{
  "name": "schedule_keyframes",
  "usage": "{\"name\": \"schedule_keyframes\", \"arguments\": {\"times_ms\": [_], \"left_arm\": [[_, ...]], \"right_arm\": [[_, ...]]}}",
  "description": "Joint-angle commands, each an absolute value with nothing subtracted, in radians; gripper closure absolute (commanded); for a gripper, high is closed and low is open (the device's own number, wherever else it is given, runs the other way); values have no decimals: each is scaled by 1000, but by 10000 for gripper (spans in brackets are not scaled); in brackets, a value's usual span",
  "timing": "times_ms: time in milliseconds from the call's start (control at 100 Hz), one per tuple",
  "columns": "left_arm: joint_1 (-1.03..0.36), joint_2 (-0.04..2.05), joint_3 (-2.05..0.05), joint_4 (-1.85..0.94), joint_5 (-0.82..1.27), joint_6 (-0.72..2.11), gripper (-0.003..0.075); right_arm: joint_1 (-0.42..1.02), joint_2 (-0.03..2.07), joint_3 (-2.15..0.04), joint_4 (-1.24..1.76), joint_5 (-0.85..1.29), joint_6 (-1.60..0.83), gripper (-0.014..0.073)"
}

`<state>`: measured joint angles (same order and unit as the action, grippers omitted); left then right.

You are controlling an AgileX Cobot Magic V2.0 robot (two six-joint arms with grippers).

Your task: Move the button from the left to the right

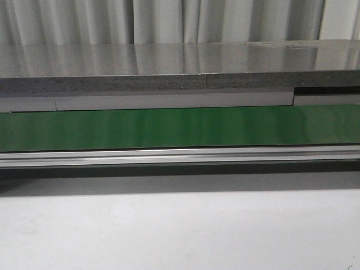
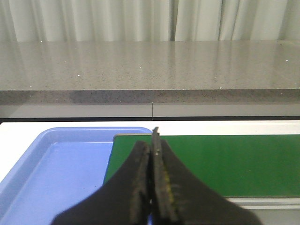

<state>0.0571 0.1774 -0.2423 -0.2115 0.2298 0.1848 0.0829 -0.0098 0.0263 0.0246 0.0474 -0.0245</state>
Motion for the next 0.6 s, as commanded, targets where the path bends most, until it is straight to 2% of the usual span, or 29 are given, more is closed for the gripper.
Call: {"name": "schedule_keyframes", "arguments": {"times_ms": [0, 120, 320, 590], "left_arm": [[50, 187, -260, -204, 138, 180, 741], [49, 174, -233, -150, 134, 137, 741], [6, 92, -162, 71, 134, -98, 741], [-30, -34, -53, 87, 121, -116, 741]], "right_arm": [[85, -29, 11, 20, -40, -23, 662], [85, -29, 11, 20, -40, -23, 662], [85, -29, 11, 20, -40, -23, 662], [85, -29, 11, 20, -40, -23, 662]]}}
